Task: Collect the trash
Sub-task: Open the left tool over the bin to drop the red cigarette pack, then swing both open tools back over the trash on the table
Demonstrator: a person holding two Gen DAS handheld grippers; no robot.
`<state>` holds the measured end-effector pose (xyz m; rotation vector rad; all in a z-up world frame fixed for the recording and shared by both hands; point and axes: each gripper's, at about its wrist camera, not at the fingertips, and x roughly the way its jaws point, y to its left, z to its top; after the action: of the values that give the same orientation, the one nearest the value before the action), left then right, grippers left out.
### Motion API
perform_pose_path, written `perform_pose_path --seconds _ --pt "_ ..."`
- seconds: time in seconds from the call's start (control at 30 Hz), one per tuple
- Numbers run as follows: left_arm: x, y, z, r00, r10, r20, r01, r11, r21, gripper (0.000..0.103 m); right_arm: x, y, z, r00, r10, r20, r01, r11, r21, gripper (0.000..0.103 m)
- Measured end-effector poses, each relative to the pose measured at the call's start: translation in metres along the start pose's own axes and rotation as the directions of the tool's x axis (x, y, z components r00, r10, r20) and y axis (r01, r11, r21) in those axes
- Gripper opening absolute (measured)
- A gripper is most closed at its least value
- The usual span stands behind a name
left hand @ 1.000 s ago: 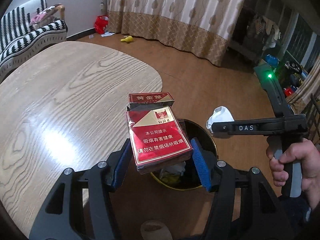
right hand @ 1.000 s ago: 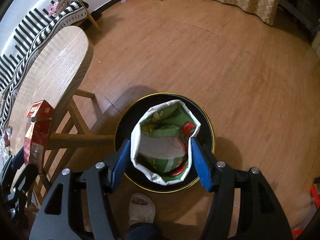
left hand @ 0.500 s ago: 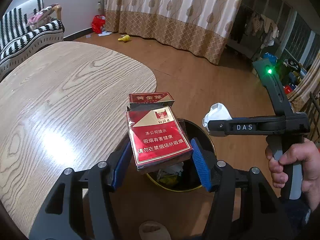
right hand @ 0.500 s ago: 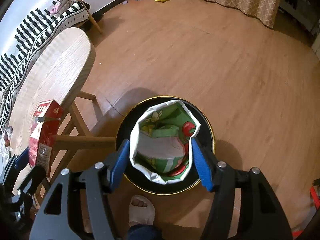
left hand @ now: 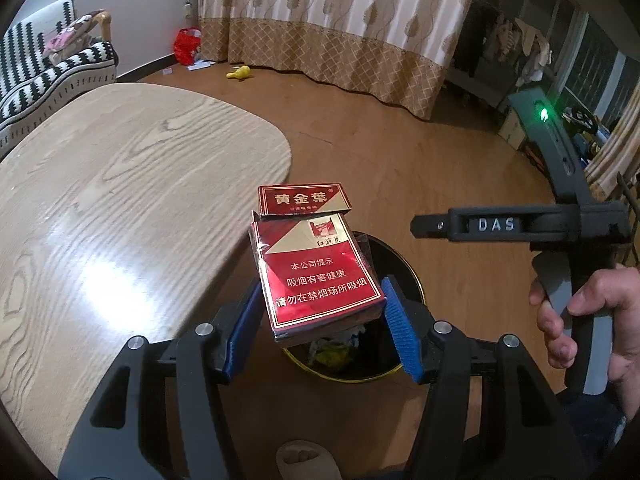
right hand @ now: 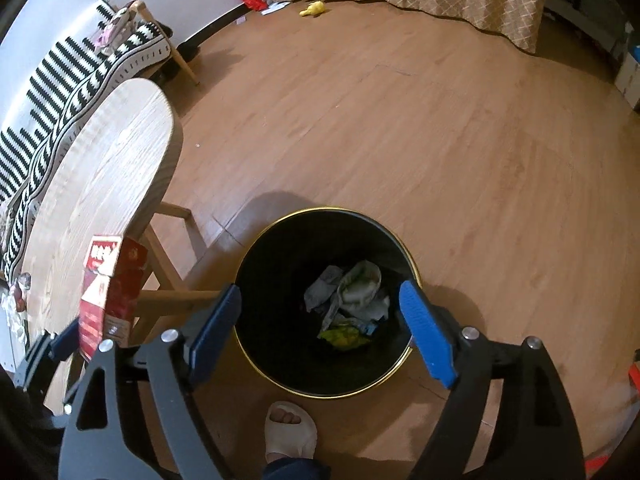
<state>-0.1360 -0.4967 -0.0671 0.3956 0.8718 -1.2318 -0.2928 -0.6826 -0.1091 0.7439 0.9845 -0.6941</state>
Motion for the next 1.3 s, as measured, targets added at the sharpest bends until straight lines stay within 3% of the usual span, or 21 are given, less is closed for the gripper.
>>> perform_pose_path --seconds 0.6,0.67,0.7,0.73,0.87,1.0,1.13,1.3 --pt "0.054 -0.027 0.003 0.994 -0.086 -0.061 0.088 0.996 0.032 0.058 -0.011 -0.045 0.001 0.998 -0.048 0.045 0.042 0.989 0.139 0.080" --pt "0.055 -0.026 0.003 0.994 -0.094 -0.059 0.095 0.995 0.028 0.063 -0.012 -0.048 0.001 0.997 -0.052 0.051 0.043 0.988 0.149 0.080" --pt "0.055 -0.025 0.003 0.994 -0.093 -0.057 0.094 0.995 0.021 0.074 -0.013 -0.049 0.002 0.997 -0.052 0.054 0.043 0.987 0.153 0.081" --pt "0.055 -0.024 0.003 0.995 -0.092 -0.050 0.093 0.996 0.016 0.079 -0.013 -0.049 0.001 0.997 -0.052 0.056 0.043 0.987 0.155 0.081" --pt "0.051 -0.024 0.004 0.994 -0.101 -0.037 0.101 0.995 0.006 0.079 -0.013 -0.047 0.002 0.997 -0.049 0.058 0.040 0.988 0.147 0.081" --pt "0.036 -0.017 0.005 0.994 -0.109 -0.011 0.109 0.994 -0.010 0.087 -0.016 -0.041 0.002 0.996 -0.048 0.073 0.038 0.989 0.142 0.081" --pt "-0.005 0.001 0.008 0.996 -0.074 0.049 0.076 0.997 -0.036 0.095 -0.027 -0.022 0.004 0.992 -0.047 0.118 0.035 0.994 0.105 0.081" --pt "-0.073 0.053 -0.006 0.987 0.057 0.153 -0.047 0.997 -0.065 0.096 -0.043 0.030 0.009 0.982 0.012 0.191 -0.017 0.999 0.027 0.081"
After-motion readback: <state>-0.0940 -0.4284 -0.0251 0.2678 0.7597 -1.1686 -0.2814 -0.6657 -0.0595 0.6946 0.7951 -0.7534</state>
